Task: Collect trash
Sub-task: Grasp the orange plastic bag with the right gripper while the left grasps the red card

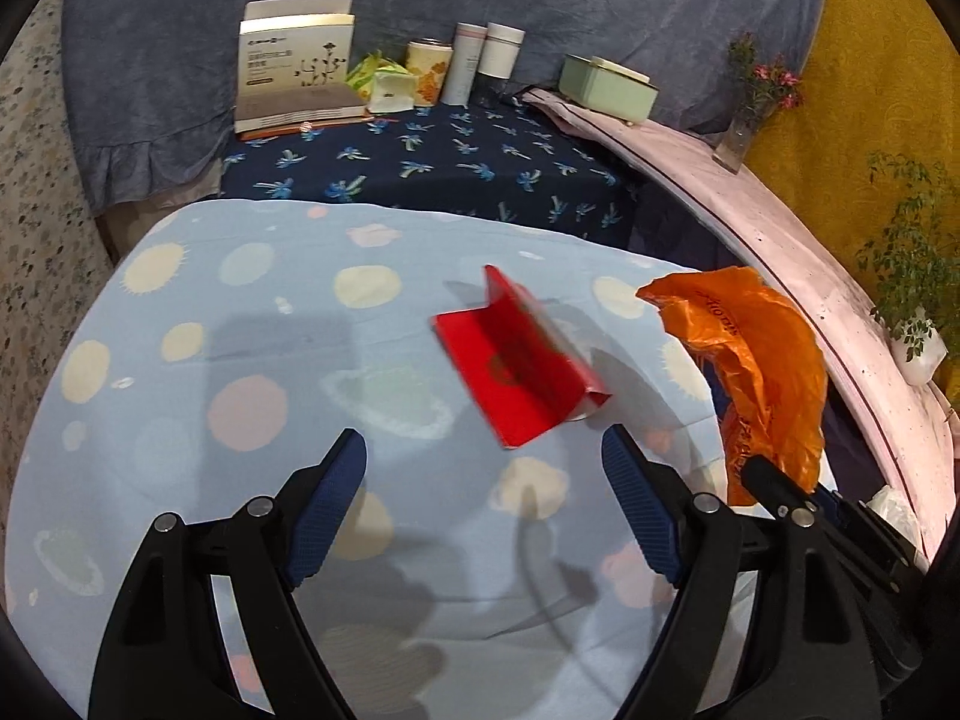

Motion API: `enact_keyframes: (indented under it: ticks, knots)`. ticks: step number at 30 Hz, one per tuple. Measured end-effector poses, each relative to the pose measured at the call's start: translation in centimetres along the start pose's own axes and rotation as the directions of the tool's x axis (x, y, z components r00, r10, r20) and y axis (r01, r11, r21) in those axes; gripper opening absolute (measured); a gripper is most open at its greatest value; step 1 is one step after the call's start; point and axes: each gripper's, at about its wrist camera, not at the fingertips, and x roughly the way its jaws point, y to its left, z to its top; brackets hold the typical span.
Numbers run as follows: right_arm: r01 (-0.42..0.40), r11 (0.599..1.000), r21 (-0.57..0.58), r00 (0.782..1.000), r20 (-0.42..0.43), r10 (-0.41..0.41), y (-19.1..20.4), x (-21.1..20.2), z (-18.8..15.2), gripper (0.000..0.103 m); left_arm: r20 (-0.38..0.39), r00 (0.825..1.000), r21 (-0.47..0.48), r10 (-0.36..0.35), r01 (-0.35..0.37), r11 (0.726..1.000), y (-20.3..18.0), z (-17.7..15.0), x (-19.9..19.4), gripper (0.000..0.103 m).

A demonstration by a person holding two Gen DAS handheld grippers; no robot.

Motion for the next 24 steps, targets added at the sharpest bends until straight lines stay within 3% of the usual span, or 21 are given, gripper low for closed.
enact_keyframes:
  ticks: [6,12,16,19,24]
  knots:
    - [0.013,0.999,0.041,1.000,0.010,-0.013,-2.6,-0.3,0.3,0.020,-0.015,1.000,0.014,-0.003,0.003,1.000,-2.4,1.0,2.6,0.075]
    - [0.008,0.998,0.058,1.000,0.009,-0.008,-3.7,0.0,0.4,0.021,-0.053,0.999,0.024,0.005,-0.004,1.000,-3.5,1.9,5.6,0.053]
    - [0.002,0.998,0.065,1.000,0.007,-0.002,-4.1,0.2,0.3,0.021,-0.072,0.997,0.021,-0.013,0.015,1.000,-3.5,2.0,6.7,0.017]
    - [-0.001,0.997,0.072,1.000,0.008,0.000,-4.3,0.2,0.3,0.021,-0.065,0.998,0.033,-0.014,0.016,0.999,-4.0,1.9,6.7,0.005]
    - [0.001,0.997,0.081,1.000,0.018,-0.003,-4.7,-0.4,0.3,0.021,-0.053,0.998,0.065,-0.021,0.025,0.998,-5.4,1.4,5.9,0.001]
